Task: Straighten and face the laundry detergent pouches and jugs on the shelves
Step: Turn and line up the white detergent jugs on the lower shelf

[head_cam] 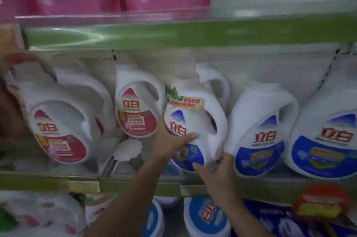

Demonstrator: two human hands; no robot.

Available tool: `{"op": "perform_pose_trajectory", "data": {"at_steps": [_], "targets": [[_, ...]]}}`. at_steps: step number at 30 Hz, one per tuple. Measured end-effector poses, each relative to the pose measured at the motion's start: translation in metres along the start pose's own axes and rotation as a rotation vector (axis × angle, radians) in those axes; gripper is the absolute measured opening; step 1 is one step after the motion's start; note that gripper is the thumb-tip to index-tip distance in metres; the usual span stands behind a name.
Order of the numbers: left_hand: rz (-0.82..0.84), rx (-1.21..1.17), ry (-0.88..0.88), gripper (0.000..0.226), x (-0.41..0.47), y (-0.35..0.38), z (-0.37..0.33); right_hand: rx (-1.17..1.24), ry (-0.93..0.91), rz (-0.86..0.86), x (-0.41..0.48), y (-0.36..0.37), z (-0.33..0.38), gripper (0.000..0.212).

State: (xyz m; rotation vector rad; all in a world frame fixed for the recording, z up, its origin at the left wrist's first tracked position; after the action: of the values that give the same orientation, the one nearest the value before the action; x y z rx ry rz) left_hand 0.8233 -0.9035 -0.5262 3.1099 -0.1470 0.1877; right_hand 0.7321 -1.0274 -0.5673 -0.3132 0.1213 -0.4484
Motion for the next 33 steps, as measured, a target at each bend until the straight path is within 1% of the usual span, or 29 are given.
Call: {"op": "perform_pose_trajectory", "data": {"at_steps": [2,6,10,13,15,19,21,23,25,26,27,28,29,30,31,32,33], "targets": [[-0.017,-0.023,0.015,0.064,0.004,0.002,0.007,-0.014,-0.024,-0.007,0.004,0.005,-0.006,0.061],[-0.040,0.010,0.058,0.073,0.007,0.001,0.012,-0.021,-0.056,0.063,0.015,0.011,-0.016,0.048],[-0.028,0.030,0.072,0.077,0.008,-0.003,0.010,0.004,-0.058,0.073,0.020,0.010,-0.019,0.046],[0.011,0.022,0.081,0.083,0.007,-0.010,0.008,0.020,-0.023,0.140,0.023,0.006,-0.020,0.040],[0.004,0.048,0.094,0.087,0.005,-0.018,0.006,0.025,-0.013,0.200,0.026,0.003,-0.019,0.037],[-0.082,0.140,0.107,0.100,-0.001,-0.034,0.008,-0.083,-0.055,0.286,0.029,0.002,-0.013,0.034],[-0.126,0.164,0.072,0.104,-0.004,-0.036,0.008,-0.138,-0.076,0.313,0.030,0.002,-0.009,0.035],[-0.208,0.254,0.045,0.108,-0.009,-0.029,0.005,-0.194,-0.084,0.345,0.030,0.002,-0.007,0.034],[-0.324,0.363,0.104,0.107,-0.027,-0.011,-0.003,-0.279,-0.110,0.386,0.025,0.000,-0.006,0.030],[-0.364,0.381,0.187,0.106,-0.039,0.002,-0.004,-0.306,-0.130,0.389,0.020,-0.005,-0.008,0.026],[-0.375,0.380,0.291,0.105,-0.056,0.019,-0.006,-0.316,-0.145,0.351,0.016,-0.013,-0.013,0.022],[-0.345,0.378,0.389,0.101,-0.072,0.038,-0.004,-0.308,-0.157,0.251,0.012,-0.026,-0.019,0.016],[-0.273,0.383,0.444,0.096,-0.085,0.057,0.000,-0.284,-0.157,0.108,0.008,-0.044,-0.027,0.011],[-0.187,0.387,0.427,0.093,-0.094,0.076,0.005,-0.231,-0.149,-0.042,0.004,-0.063,-0.033,0.009],[-0.113,0.389,0.362,0.093,-0.096,0.093,0.012,-0.156,-0.129,-0.174,0.002,-0.082,-0.041,0.012],[-0.058,0.398,0.280,0.095,-0.096,0.109,0.021,-0.101,-0.121,-0.264,0.002,-0.096,-0.048,0.021],[-0.020,0.389,0.193,0.099,-0.093,0.121,0.028,-0.094,-0.134,-0.307,0.006,-0.105,-0.053,0.034]]}}
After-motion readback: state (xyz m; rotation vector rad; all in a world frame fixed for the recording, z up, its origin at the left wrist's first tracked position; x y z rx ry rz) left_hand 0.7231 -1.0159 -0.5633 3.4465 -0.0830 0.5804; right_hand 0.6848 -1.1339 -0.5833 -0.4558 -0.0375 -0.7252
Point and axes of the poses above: each hand's wrist, its own x-axis towards the middle knuckle, its own y-axis out of the palm, z = x × y, the point moved 2 cm from there along x, towards the middle knuckle, and after that the axes turned 4 degrees about -x, right-handed, at the moved point
